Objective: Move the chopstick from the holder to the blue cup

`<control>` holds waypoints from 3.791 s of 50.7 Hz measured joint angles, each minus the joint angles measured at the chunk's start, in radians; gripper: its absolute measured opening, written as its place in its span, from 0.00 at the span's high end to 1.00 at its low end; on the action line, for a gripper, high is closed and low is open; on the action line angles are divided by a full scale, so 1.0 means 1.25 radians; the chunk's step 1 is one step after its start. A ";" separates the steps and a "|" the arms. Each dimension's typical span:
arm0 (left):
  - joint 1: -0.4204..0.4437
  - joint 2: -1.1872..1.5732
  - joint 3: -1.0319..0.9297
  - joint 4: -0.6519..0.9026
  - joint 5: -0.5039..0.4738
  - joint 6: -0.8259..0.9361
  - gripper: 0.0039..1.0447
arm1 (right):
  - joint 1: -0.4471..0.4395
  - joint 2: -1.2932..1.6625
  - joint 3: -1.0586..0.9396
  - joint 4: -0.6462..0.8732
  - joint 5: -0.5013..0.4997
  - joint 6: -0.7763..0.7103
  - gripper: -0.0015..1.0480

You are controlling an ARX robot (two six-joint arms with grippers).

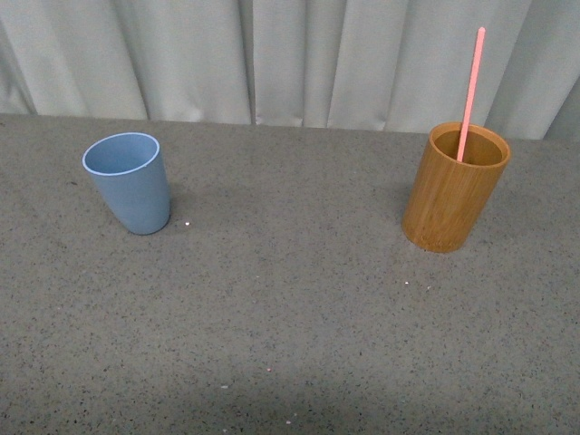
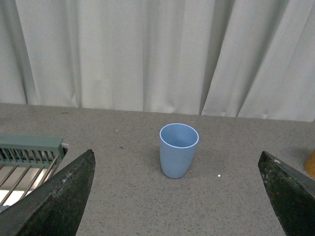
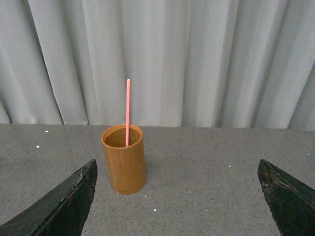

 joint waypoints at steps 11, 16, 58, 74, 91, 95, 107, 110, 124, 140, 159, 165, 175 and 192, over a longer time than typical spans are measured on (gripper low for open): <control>0.000 0.000 0.000 0.000 0.000 0.000 0.06 | 0.000 0.000 0.000 0.000 0.000 0.000 0.09; 0.000 0.000 0.000 0.000 0.000 0.000 0.06 | 0.000 0.000 0.000 0.000 0.000 0.000 0.09; 0.000 0.000 0.000 0.000 0.000 0.000 0.06 | 0.000 0.000 0.000 0.000 0.000 0.000 0.09; 0.000 0.000 0.000 0.000 0.000 0.000 0.06 | 0.000 0.000 0.000 0.000 0.000 0.000 0.09; 0.000 0.000 0.000 0.000 0.000 0.000 0.06 | 0.000 0.000 0.000 0.000 0.000 0.000 0.09; 0.000 0.000 0.000 0.000 0.000 0.000 0.06 | 0.000 0.000 0.000 0.000 0.000 0.000 0.09; 0.001 0.002 0.001 -0.003 0.002 -0.005 0.06 | 0.000 0.000 0.000 0.000 0.000 0.000 0.09; 0.007 0.034 0.023 -0.074 0.058 -0.100 0.06 | 0.000 0.000 0.000 0.000 0.000 0.000 0.09; 0.007 0.419 0.112 0.135 -0.028 -0.539 0.06 | 0.000 0.000 0.000 0.000 0.000 0.000 0.09; -0.139 1.049 0.298 0.442 -0.143 -0.636 0.06 | 0.000 0.000 0.000 0.000 0.000 0.000 0.09; -0.145 1.312 0.419 0.452 -0.117 -0.619 0.06 | 0.000 0.000 0.000 0.000 0.000 0.000 0.09; -0.146 1.354 0.453 0.436 -0.118 -0.619 0.06 | 0.000 0.000 0.000 0.000 0.000 0.000 0.09; -0.149 1.404 0.495 0.423 -0.132 -0.618 0.06 | 0.000 0.000 0.000 0.000 0.000 0.000 0.09; -0.140 1.466 0.539 0.412 -0.147 -0.610 0.06 | 0.000 0.000 0.000 0.000 0.000 0.000 0.09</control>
